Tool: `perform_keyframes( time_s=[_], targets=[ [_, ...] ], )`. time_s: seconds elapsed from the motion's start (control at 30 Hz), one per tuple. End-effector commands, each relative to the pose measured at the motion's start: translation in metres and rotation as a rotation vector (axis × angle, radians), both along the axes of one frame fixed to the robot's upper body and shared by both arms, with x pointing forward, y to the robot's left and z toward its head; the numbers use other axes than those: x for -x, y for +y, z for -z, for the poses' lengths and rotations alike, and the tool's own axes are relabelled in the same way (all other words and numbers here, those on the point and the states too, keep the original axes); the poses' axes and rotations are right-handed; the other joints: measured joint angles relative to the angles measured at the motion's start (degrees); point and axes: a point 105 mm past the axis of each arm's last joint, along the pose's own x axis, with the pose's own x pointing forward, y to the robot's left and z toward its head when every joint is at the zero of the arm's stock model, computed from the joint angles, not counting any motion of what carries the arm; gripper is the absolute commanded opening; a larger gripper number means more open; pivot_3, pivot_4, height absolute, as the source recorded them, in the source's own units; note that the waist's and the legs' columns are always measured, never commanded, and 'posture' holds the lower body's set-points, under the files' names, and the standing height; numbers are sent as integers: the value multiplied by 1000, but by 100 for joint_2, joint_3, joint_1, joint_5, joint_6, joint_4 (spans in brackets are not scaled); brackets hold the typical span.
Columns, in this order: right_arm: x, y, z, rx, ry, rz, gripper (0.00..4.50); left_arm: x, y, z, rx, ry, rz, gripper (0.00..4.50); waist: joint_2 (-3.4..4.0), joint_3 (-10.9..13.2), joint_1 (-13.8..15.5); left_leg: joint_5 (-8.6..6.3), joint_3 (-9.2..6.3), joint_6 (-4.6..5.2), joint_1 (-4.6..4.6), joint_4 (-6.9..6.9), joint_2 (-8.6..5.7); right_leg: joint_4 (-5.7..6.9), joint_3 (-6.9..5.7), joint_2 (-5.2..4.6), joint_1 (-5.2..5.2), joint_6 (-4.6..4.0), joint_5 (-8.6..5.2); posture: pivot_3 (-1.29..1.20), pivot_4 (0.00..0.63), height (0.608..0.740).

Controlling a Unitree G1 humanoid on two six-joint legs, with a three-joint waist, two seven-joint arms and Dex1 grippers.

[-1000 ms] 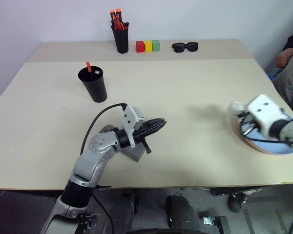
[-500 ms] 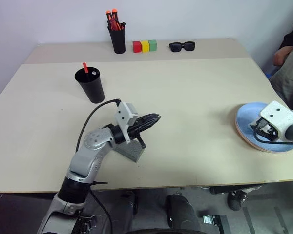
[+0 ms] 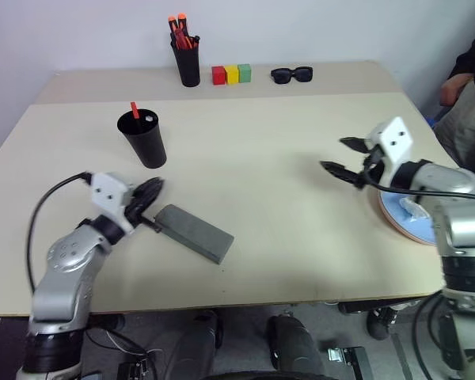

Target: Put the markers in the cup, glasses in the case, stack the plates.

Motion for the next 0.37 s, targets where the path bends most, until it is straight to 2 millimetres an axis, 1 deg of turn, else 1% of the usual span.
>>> perform_keyframes(
  time_s=[0.03, 0.13, 0.2, 0.37],
  targets=[
    [-3, 12, 3, 2, -18, -58, 3401, 10, 17, -27, -6, -108, -102, 234, -1, 0, 28, 0, 0, 0, -1, 0, -1, -1, 0, 0, 0, 0, 0, 0, 150, 740],
    [-6, 20, 11, -16, 1, -89, 3401, 19, 22, -26, -8, -103, -138, 234, 0, 0, 51, -6, 3, -10, 0, 1, -2, -2, 1, -2, 0, -1, 0, 0, 150, 740],
    [-9, 25, 13, -30, 6, -102, 3401, 23, 22, -25, -13, -99, -146, 234, 0, 0, 51, -6, 5, -10, 0, 0, -2, -1, 3, -2, -2, -1, 0, 0, 150, 740],
    [-17, 31, 15, -37, -2, -114, 3401, 23, 20, -25, -10, -98, -163, 234, 0, 0, 61, -6, 5, -11, 1, 0, 1, 4, 3, 3, -4, -2, 1, 0, 150, 740]
  ],
)
